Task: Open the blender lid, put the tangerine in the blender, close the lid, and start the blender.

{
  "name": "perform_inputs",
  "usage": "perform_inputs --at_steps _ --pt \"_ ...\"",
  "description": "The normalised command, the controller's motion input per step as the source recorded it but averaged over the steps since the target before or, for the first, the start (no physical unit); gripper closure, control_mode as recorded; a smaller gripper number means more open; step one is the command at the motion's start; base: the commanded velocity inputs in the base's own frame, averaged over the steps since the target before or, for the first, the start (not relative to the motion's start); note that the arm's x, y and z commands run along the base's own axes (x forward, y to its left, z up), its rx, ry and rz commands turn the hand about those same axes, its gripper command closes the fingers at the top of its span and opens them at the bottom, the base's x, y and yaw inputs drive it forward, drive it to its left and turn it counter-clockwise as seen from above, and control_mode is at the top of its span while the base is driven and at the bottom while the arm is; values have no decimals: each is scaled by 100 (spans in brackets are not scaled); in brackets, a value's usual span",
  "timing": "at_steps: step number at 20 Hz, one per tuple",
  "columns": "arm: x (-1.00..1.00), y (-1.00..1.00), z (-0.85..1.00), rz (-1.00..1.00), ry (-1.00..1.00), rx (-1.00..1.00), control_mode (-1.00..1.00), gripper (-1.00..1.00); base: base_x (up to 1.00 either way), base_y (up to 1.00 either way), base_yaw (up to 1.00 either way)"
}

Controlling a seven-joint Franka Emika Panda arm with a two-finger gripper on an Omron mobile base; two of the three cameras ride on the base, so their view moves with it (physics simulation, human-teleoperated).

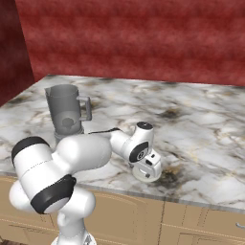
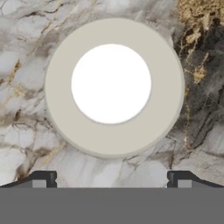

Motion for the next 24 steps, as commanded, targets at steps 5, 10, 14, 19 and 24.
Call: perform_inputs --at_steps 5,10,14,19,24 --pt "7 -7 0 1 -1 0 -100 -100 0 0 0" --pt "8 -13 -3 1 0 0 -100 -100 0 0 0" --pt "17 0 -3 0 0 0 -100 -100 0 0 0" --pt "16 0 -6 0 0 0 -100 -100 0 0 0" --pt "13 0 -7 0 0 0 -100 -100 0 0 0"
